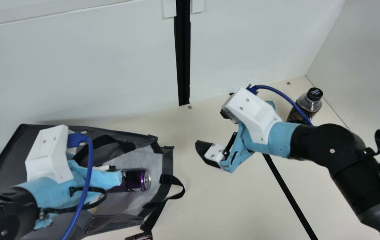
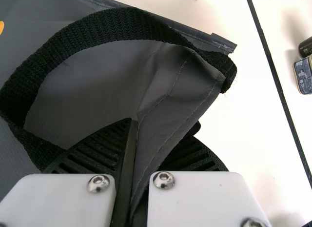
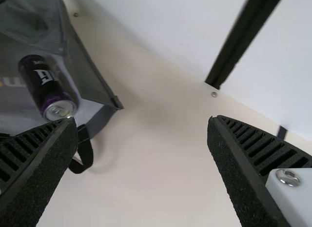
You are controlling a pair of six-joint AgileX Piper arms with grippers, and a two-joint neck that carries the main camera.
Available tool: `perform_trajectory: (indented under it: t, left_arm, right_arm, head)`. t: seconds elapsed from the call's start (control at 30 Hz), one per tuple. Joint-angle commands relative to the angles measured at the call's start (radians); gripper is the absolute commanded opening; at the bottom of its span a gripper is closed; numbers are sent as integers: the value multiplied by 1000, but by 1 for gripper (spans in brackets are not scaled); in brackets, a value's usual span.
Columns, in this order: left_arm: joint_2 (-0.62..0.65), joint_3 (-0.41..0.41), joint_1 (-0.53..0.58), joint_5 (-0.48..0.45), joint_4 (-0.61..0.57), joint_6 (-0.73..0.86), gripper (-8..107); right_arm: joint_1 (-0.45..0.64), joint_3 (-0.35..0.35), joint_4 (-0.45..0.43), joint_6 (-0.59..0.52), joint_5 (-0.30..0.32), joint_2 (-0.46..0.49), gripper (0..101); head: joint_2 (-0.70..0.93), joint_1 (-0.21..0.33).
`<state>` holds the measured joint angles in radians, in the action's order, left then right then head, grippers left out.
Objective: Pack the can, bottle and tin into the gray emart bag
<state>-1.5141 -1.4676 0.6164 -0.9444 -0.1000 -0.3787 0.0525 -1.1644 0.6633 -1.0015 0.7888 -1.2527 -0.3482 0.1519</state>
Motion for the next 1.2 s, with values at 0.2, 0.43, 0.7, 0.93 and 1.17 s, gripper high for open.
perform_trajectory:
  t: [0.2, 0.43, 0.7, 0.93, 1.17]
  left_arm:
    - [0, 0, 0, 0, 0, 0, 10]
    - [0, 0, 0, 0, 0, 0, 10]
    - [0, 0, 0, 0, 0, 0, 10]
    - [0, 0, 0, 0, 0, 0, 10]
    - [0, 0, 0, 0, 0, 0, 10]
  right_arm:
    - [78, -25, -49, 42, 13, 25, 91]
    - [147, -44, -96, 81, 28, 48, 91]
    - [217, -56, -162, 133, 40, 77, 91]
    - [260, -68, -247, 210, 48, 100, 91]
    - [293, -79, -328, 287, 66, 123, 91]
  head:
    - [-1, 23]
    - [-1, 23]
    - [-1, 23]
    - [-1, 23]
    - [-1, 23]
